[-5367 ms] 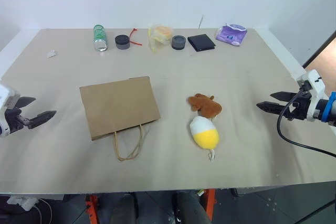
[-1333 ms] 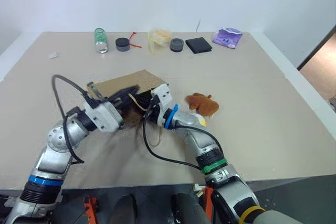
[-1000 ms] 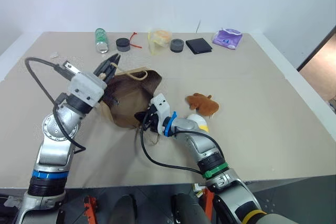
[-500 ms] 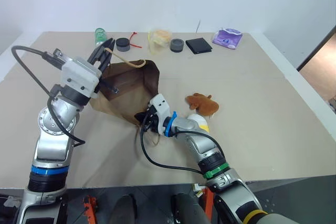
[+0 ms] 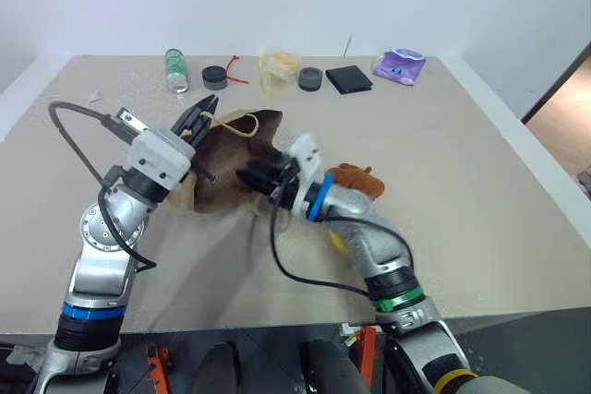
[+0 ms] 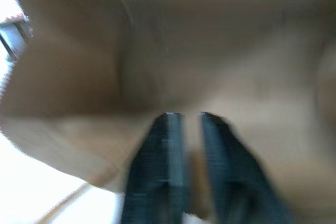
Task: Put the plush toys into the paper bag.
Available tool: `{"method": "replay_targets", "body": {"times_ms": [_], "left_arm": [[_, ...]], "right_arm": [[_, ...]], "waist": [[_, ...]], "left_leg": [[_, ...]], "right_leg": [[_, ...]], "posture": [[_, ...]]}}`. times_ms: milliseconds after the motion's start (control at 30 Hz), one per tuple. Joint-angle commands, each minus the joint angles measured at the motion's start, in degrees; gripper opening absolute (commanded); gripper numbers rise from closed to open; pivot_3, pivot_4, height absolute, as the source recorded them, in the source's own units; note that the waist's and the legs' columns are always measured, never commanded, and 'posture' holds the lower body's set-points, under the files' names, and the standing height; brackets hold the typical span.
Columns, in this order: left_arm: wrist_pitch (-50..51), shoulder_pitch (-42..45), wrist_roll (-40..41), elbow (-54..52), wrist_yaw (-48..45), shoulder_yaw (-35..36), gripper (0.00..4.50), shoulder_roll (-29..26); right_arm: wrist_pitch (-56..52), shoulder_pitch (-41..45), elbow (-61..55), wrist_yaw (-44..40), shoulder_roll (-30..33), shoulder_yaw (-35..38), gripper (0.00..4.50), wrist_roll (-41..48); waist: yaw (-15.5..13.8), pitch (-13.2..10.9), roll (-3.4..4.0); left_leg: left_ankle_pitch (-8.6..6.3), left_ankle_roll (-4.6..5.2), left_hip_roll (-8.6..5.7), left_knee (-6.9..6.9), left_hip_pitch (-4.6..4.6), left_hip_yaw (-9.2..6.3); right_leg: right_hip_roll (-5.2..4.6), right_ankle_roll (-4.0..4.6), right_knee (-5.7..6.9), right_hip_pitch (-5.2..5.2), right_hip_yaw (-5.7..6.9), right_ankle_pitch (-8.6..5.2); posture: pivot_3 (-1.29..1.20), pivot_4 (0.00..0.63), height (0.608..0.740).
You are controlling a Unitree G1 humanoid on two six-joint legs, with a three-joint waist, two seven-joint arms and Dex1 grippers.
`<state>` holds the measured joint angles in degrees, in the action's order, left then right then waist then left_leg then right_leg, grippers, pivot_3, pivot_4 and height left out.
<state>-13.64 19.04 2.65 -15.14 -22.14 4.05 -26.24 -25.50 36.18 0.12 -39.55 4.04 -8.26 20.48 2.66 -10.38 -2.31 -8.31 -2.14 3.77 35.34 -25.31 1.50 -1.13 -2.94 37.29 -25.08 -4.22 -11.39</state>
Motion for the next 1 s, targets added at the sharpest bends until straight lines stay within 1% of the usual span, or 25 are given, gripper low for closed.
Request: {"method": "replay_targets", "body": {"times_ms": [33, 67, 133, 167, 267, 367, 467, 667, 733, 767, 800, 867, 900, 933, 967, 1000], "left_arm": [[-1.2, 0.0, -0.1, -1.3, -0.2, 0.2, 0.00, -0.1], [-1.1, -0.2, -0.1, -1.4, -0.3, 0.2, 0.00, 0.0], [-0.9, -0.6, -0.2, -1.8, -0.4, 0.1, 0.00, 0.2], [-0.9, -0.8, -0.2, -1.9, -0.4, 0.1, 0.00, 0.3], [-0.6, -1.6, -0.1, -2.5, -0.8, 0.0, 0.00, 0.4], [-0.7, -2.1, 0.2, -2.5, -1.2, -0.2, 0.00, 0.5], [-1.0, -2.4, 0.4, -2.3, -1.9, -0.8, 0.00, 0.5], [-1.0, -2.0, 0.4, -2.4, -2.3, -1.0, 0.00, 0.5], [-0.7, -1.7, 0.7, -2.5, -2.3, -0.7, 0.00, 0.4], [-0.7, -1.6, 0.8, -2.7, -2.3, -0.5, 0.00, 0.3], [-0.6, -1.6, 0.8, -2.8, -2.2, -0.4, 0.00, 0.2], [-0.3, -1.6, 1.0, -3.5, -2.2, -0.2, 0.00, 0.1], [-0.1, -1.7, 1.1, -3.9, -2.3, -0.1, 0.00, 0.0], [0.0, -1.8, 1.2, -4.3, -2.3, -0.1, 0.00, 0.0], [0.2, -1.9, 1.3, -4.6, -2.3, 0.0, 0.00, -0.1], [0.3, -2.0, 1.3, -4.9, -2.3, 0.0, 0.00, -0.1]], "right_arm": [[-5.7, 2.1, -10.4, -2.0, 4.3, 5.4, 2.94, 7.6], [-7.2, 2.2, -11.6, -2.2, 5.8, 6.3, 3.33, 8.8], [-11.9, 1.8, -13.6, -4.6, 13.0, 9.0, 4.20, 11.0], [-13.1, 1.7, -14.1, -5.2, 15.3, 9.6, 4.48, 11.7], [-20.9, -2.2, -15.5, -11.8, 30.8, 11.0, 4.48, 13.1], [-24.4, -5.8, -14.4, -14.4, 40.0, 9.4, 4.48, 12.0], [-27.7, -8.7, -13.6, -15.1, 44.0, 7.3, 4.48, 11.6], [-29.7, -10.1, -13.4, -13.0, 42.9, 2.6, 4.48, 9.7], [-29.4, -9.9, -13.1, -12.6, 41.6, 2.0, 3.98, 9.6], [-29.2, -9.9, -13.0, -12.4, 41.2, 1.8, 3.65, 9.4], [-28.9, -9.8, -12.9, -12.3, 40.9, 1.6, 3.11, 9.1], [-27.9, -9.4, -12.4, -11.7, 39.8, 2.0, 2.36, 8.8], [-27.3, -8.9, -12.1, -11.6, 39.1, 3.0, 1.77, 9.2], [-27.0, -8.5, -11.8, -11.7, 38.5, 4.1, 1.43, 9.9], [-26.8, -7.9, -11.5, -11.6, 37.8, 5.3, 0.79, 10.6], [-26.0, -7.3, -11.3, -11.6, 37.0, 6.6, 0.43, 11.3]], "waist": [[-0.1, 0.0, 0.00], [-0.1, 0.0, -0.01], [-0.1, 0.0, -0.01], [-0.1, 0.0, -0.01], [-0.3, 0.0, 0.00], [-0.2, 0.0, 0.00], [0.1, 0.0, 0.00], [0.1, 0.0, 0.00], [0.1, 0.0, -0.02], [0.0, 0.0, -0.02], [0.0, 0.0, -0.02], [0.0, 0.0, -0.02], [0.0, 0.0, -0.02], [0.1, 0.0, -0.02], [0.1, 0.0, -0.02], [0.0, 0.0, -0.02]], "left_leg": [[0.00, 0.00, 0.00, 0.00, 0.00, 0.00], [0.00, 0.00, 0.00, 0.00, -0.01, -0.01], [0.00, -0.01, -0.01, 0.01, 0.01, -0.01], [0.00, 0.00, -0.03, 0.00, 0.01, 0.01], [-0.01, 0.00, -0.10, -0.01, -0.03, 0.06], [-0.07, 0.03, -0.14, -0.04, -0.06, 0.09], [-0.15, 0.08, -0.11, -0.05, -0.02, 0.09], [-0.16, 0.09, -0.11, -0.03, 0.04, 0.02], [-0.16, 0.08, -0.12, 0.04, 0.03, 0.03], [-0.16, 0.08, -0.12, 0.07, 0.03, 0.03], [-0.16, 0.08, -0.14, 0.08, 0.03, 0.03], [-0.16, 0.08, -0.15, 0.08, 0.03, 0.03], [-0.15, 0.08, -0.15, 0.08, 0.03, 0.03], [-0.16, 0.08, -0.14, 0.08, 0.03, 0.03], [-0.15, 0.08, -0.13, 0.07, 0.03, 0.03], [-0.16, 0.08, -0.14, 0.07, 0.03, 0.03]], "right_leg": [[0.00, 0.00, -0.01, 0.01, 0.00, 0.00], [-0.01, 0.00, -0.02, 0.01, 0.00, 0.00], [-0.02, 0.00, -0.05, 0.04, 0.01, 0.00], [-0.08, 0.00, -0.06, 0.04, 0.01, 0.00], [-0.21, 0.00, -0.17, 0.05, 0.01, -0.01], [-0.27, -0.01, -0.25, 0.05, 0.00, -0.11], [-0.17, 0.00, -0.25, 0.01, -0.03, -0.13], [-0.07, -0.01, -0.22, 0.02, -0.07, -0.11], [-0.10, -0.04, -0.23, 0.07, -0.08, -0.09], [-0.10, -0.05, -0.23, 0.10, -0.08, -0.09], [-0.11, -0.06, -0.24, 0.09, -0.09, -0.09], [-0.11, -0.07, -0.24, 0.10, -0.09, -0.08], [-0.11, -0.07, -0.24, 0.10, -0.09, -0.08], [-0.10, -0.07, -0.24, 0.09, -0.09, -0.08], [-0.09, -0.07, -0.23, 0.08, -0.10, -0.08], [-0.09, -0.07, -0.23, 0.08, -0.10, -0.08]], "posture": [[0.00, 0.150, 0.740], [0.00, 0.150, 0.740], [0.00, 0.150, 0.740], [0.00, 0.150, 0.740], [0.00, 0.150, 0.740], [0.00, 0.150, 0.740], [0.00, 0.150, 0.740], [0.00, 0.150, 0.740], [0.00, 0.150, 0.740], [0.00, 0.150, 0.740], [0.00, 0.150, 0.740], [0.00, 0.150, 0.740], [0.00, 0.150, 0.740], [0.00, 0.150, 0.740], [0.00, 0.150, 0.740], [0.00, 0.150, 0.740]]}}
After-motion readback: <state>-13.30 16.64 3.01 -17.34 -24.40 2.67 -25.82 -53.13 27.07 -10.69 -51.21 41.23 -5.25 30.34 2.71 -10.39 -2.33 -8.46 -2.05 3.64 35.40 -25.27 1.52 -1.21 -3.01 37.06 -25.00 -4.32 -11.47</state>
